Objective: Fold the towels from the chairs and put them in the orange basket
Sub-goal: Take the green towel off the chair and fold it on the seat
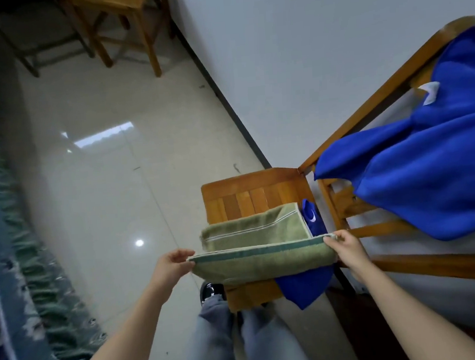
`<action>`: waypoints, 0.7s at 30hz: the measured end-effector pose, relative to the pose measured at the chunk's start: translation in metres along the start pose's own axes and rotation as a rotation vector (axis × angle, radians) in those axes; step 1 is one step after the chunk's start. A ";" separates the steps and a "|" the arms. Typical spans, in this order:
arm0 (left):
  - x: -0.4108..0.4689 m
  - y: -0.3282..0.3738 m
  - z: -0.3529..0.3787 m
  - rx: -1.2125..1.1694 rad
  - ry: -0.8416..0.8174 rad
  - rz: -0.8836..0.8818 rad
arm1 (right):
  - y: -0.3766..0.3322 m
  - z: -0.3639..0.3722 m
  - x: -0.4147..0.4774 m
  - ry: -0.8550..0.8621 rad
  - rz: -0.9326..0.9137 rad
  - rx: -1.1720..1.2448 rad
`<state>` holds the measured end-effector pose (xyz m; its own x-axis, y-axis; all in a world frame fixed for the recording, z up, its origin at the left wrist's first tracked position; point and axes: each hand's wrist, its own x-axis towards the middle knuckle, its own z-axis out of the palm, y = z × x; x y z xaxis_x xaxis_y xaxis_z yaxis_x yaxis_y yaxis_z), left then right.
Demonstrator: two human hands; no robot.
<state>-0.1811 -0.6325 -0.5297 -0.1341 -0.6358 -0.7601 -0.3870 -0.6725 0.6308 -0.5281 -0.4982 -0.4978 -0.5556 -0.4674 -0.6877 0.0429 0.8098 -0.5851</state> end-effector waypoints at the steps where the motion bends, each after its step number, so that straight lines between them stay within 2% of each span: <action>1: 0.003 0.000 0.002 0.013 0.010 -0.004 | -0.001 0.001 0.003 0.009 -0.003 -0.001; 7: 0.034 0.003 0.017 -0.010 0.083 0.045 | -0.021 0.018 0.033 0.053 -0.106 0.017; 11: 0.062 -0.014 0.025 -0.137 0.153 -0.012 | -0.030 0.041 0.066 0.035 -0.188 -0.018; 14: 0.084 -0.029 0.030 -0.206 0.205 -0.061 | -0.029 0.058 0.096 0.023 -0.185 -0.109; 21: 0.141 -0.059 0.042 -0.135 0.208 -0.183 | -0.008 0.092 0.165 0.096 -0.153 -0.384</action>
<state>-0.2155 -0.6663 -0.6806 0.1222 -0.5537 -0.8237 -0.2607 -0.8187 0.5116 -0.5438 -0.6140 -0.6458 -0.6067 -0.5723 -0.5517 -0.3487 0.8153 -0.4623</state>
